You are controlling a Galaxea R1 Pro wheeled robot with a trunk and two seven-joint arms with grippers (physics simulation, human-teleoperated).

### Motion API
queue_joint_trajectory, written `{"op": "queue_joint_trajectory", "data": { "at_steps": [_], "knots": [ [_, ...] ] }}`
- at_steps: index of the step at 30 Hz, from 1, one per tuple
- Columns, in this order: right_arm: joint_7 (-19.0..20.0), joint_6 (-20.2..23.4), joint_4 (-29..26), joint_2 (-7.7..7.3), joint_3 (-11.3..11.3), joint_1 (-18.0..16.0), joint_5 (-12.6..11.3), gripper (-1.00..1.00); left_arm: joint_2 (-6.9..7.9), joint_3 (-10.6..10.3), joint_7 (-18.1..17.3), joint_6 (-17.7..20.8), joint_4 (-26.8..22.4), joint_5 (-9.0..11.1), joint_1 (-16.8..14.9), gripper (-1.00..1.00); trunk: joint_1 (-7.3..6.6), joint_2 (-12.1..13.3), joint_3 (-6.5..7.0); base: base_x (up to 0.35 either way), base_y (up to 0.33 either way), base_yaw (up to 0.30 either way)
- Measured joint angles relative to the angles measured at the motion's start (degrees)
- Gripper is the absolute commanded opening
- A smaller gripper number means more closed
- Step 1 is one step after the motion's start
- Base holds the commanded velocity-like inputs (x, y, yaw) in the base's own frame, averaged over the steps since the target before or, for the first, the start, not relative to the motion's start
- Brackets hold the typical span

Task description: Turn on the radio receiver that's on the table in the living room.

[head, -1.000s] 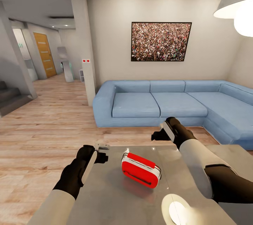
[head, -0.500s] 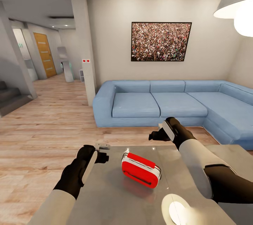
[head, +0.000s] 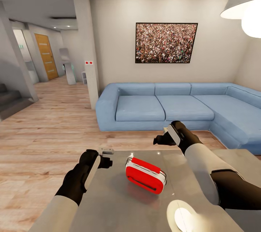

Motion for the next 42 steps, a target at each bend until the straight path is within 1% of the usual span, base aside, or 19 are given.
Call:
{"op": "queue_joint_trajectory", "data": {
  "at_steps": [10,42],
  "knots": [
    [0.0,0.0,0.0,-0.10,0.0,0.0,0.0,1.00,0.00,0.0,0.0,0.0,0.0,0.0,0.0,1.00,0.00,0.0,0.00,0.000,0.142,0.000],
    [0.0,-0.1,-0.2,-0.43,-0.1,0.0,0.0,1.00,0.00,0.0,0.0,-0.1,0.4,0.0,0.0,1.00,0.00,0.0,-0.12,0.000,0.002,0.000]
  ]
}}
